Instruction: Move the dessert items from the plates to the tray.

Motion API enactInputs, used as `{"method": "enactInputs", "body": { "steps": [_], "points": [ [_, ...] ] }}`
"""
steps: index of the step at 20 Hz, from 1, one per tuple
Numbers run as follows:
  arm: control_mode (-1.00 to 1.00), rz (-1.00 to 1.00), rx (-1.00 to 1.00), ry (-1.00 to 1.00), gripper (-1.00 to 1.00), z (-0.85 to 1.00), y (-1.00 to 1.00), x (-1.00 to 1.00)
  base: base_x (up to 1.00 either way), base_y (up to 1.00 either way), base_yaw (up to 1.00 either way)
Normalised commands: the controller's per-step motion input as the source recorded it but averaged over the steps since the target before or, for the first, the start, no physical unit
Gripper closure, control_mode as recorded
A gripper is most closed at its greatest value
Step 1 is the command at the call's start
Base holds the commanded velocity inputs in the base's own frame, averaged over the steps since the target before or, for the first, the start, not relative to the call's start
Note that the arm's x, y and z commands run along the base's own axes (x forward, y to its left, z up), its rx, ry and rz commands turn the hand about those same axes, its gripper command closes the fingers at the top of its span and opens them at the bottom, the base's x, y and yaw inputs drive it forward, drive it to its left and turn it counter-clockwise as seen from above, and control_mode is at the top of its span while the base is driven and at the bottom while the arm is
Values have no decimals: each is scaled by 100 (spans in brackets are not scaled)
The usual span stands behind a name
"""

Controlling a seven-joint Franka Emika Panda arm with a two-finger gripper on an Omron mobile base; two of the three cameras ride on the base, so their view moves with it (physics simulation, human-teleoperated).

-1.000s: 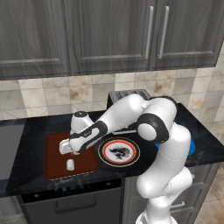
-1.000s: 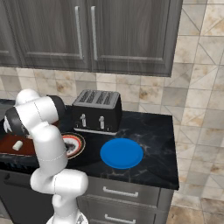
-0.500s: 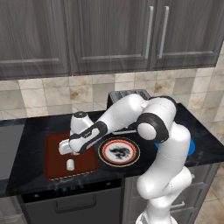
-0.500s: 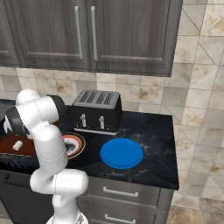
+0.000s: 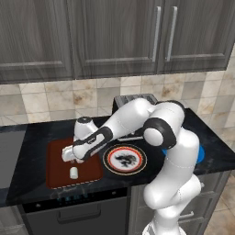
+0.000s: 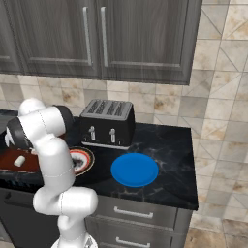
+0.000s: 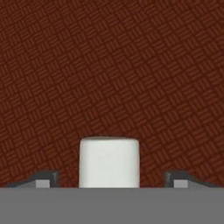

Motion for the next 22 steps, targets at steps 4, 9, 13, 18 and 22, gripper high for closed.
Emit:
{"method": "enactInputs", "body": {
  "steps": [4, 9, 13, 18, 22],
  "points": [
    [-100, 0, 0, -8, -100, 33, -7, -1, 0, 0, 0],
    [-100, 0, 0, -13, -100, 57, -13, -10, 0, 0, 0],
    [-100, 0, 0, -11, -100, 67, -36, -20, 0, 0, 0],
    [-100, 0, 0, -8, -100, 66, -62, -43, 0, 0, 0],
    [-100, 0, 0, -4, -100, 61, -79, -67, 0, 0, 0]
  ]
}}
